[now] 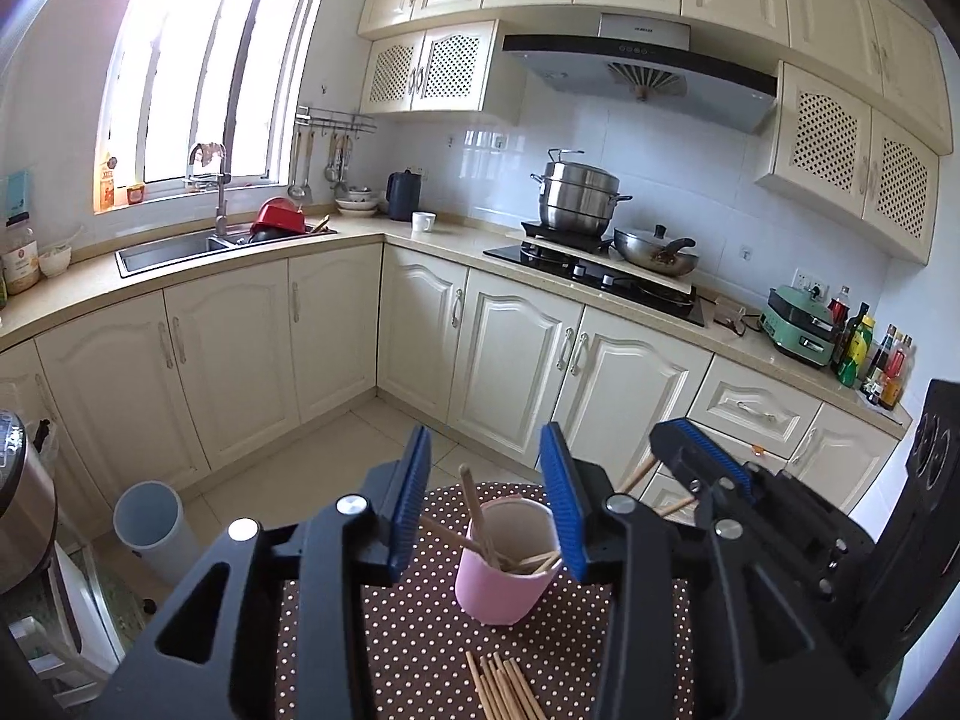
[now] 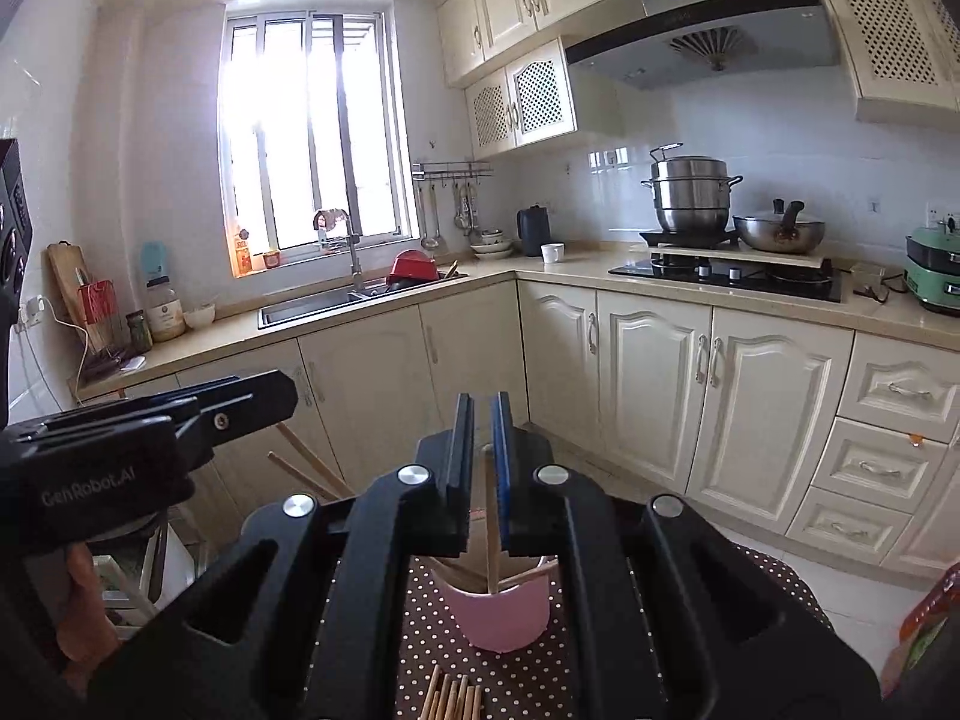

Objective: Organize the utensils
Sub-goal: 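Lower the left gripper's chopstick into the cup and open it while the right gripper releases its chopstick, then withdraw the left gripper from the cup toward the pile while the right gripper follows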

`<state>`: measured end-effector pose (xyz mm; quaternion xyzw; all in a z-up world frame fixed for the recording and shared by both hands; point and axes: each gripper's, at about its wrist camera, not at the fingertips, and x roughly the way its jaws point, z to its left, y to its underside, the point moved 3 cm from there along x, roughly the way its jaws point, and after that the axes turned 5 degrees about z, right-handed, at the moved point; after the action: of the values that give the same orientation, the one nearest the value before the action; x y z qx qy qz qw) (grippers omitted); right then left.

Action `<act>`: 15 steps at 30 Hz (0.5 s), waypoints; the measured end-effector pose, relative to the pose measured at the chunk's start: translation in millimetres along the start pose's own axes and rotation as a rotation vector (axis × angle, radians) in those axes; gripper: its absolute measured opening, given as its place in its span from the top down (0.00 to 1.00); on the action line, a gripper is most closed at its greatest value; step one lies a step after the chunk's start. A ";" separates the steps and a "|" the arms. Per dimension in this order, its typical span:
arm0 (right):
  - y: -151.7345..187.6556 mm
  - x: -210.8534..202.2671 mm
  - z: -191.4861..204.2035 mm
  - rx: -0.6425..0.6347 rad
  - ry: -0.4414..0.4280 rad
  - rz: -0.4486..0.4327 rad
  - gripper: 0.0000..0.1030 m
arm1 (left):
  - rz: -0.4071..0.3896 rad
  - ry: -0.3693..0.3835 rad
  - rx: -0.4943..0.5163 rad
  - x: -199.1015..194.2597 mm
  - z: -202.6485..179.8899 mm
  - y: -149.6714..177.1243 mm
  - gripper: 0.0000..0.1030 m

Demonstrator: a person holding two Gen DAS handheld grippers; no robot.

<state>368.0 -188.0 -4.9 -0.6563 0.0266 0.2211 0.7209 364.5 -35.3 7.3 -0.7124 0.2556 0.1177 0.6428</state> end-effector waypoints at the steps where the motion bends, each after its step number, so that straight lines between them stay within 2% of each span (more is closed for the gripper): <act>1: -1.0 -3.6 0.9 -0.001 0.000 -0.002 0.93 | -0.002 -0.004 0.000 -3.5 0.7 1.3 0.63; 8: -5.4 -31.2 7.6 -0.016 0.004 -0.023 0.92 | -0.012 -0.012 0.001 -29.2 4.5 8.3 0.58; 15: -4.8 -58.2 13.6 -0.028 0.010 -0.037 0.92 | -0.012 -0.022 0.000 -51.3 8.5 18.3 0.57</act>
<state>313.9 -191.8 20.6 -0.6678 0.0147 0.2048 0.7155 313.2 -16.9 15.9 -0.7125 0.2445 0.1216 0.6464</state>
